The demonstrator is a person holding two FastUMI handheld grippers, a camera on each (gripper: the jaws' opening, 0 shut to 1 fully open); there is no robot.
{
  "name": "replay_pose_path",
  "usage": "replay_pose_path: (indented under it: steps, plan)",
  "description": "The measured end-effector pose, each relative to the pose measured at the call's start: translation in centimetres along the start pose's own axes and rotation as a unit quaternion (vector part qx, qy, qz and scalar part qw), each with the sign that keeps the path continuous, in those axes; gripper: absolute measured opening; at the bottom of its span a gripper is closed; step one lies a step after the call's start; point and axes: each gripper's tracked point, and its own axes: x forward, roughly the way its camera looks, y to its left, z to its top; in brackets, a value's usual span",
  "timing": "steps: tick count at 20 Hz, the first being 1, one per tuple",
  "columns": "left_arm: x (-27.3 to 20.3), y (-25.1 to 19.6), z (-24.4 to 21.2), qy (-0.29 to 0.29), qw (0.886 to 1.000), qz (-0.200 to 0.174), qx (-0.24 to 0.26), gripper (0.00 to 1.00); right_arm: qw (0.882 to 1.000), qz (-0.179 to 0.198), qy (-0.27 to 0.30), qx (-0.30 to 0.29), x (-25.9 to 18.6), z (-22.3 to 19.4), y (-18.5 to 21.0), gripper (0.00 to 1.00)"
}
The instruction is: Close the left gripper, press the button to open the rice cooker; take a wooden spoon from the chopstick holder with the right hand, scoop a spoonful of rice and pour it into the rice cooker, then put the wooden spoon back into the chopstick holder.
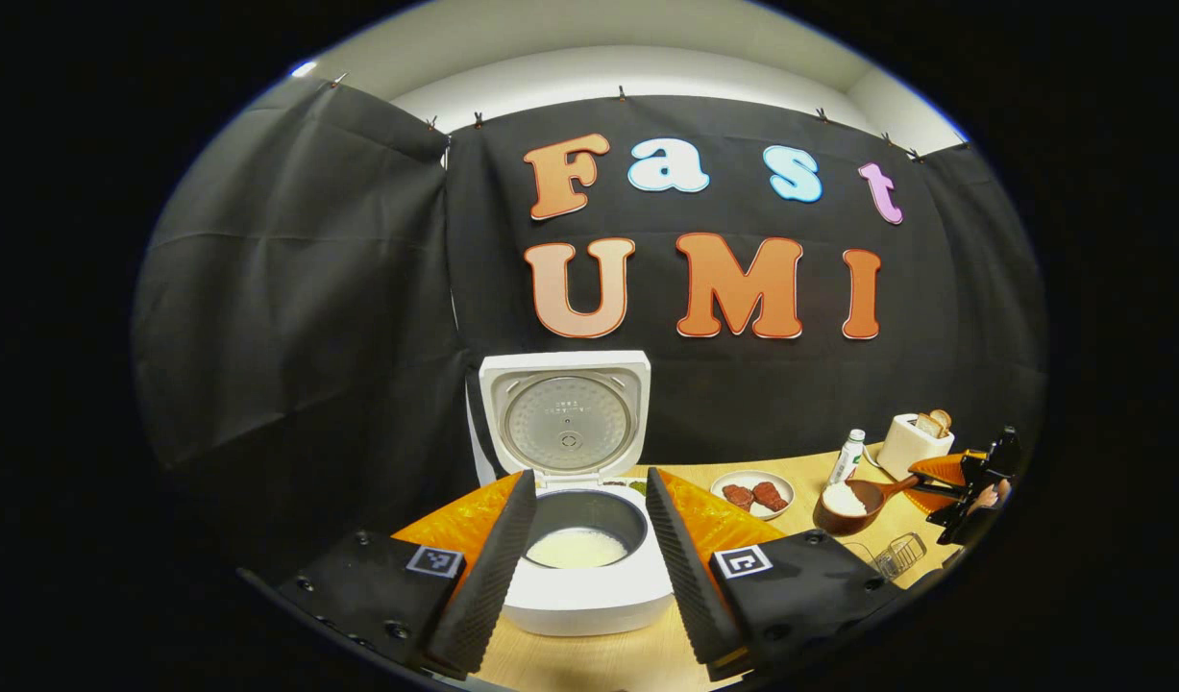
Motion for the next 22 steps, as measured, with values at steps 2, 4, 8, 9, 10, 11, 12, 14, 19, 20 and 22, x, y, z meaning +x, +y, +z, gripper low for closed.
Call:
replay_pose_path:
  steps: [2,4,8,9,10,11,12,14,19,20,22]
  plan:
    - [-0.1,0.6,-0.2,0.000,1.000,0.005,-0.005,0.80,1.000,0.005,0.011,-0.002,1.0,-1.2,0.8,0.14]
    - [-0.1,1.4,-0.4,0.001,1.000,0.012,-0.011,0.80,1.000,0.013,0.021,0.008,2.3,-2.4,1.8,0.14]
    - [-0.2,4.1,-0.8,-0.001,0.999,0.031,-0.020,0.81,0.999,0.014,0.042,-0.003,5.2,-5.4,3.1,0.14]
    - [-0.4,4.8,-0.9,-0.002,0.999,0.037,-0.022,0.81,0.999,0.014,0.048,-0.003,6.0,-6.3,3.5,0.14]
    - [-0.5,5.6,-0.9,-0.002,0.999,0.043,-0.026,0.81,0.998,0.015,0.056,-0.006,7.0,-7.2,3.6,0.14]
    - [-0.7,6.2,-1.1,-0.002,0.998,0.048,-0.028,0.81,0.998,0.014,0.061,-0.007,7.9,-8.1,3.8,0.14]
    - [-0.8,7.1,-1.3,-0.002,0.998,0.055,-0.030,0.80,0.998,0.013,0.068,-0.010,8.7,-9.0,4.0,0.14]
    - [-0.9,8.5,-1.6,-0.002,0.997,0.067,-0.033,0.81,0.997,0.013,0.079,-0.014,10.7,-10.9,4.7,0.14]
    - [-1.7,12.2,-2.7,0.001,0.994,0.101,-0.049,0.88,0.994,0.013,0.101,-0.032,15.2,-15.4,5.8,0.14]
    - [-2.0,12.9,-3.0,0.003,0.993,0.107,-0.051,0.90,0.994,0.008,0.102,-0.039,16.1,-16.0,5.6,0.14]
    - [-2.5,14.0,-3.6,0.006,0.992,0.118,-0.054,0.91,0.993,-0.001,0.105,-0.052,17.8,-17.5,5.3,0.14]
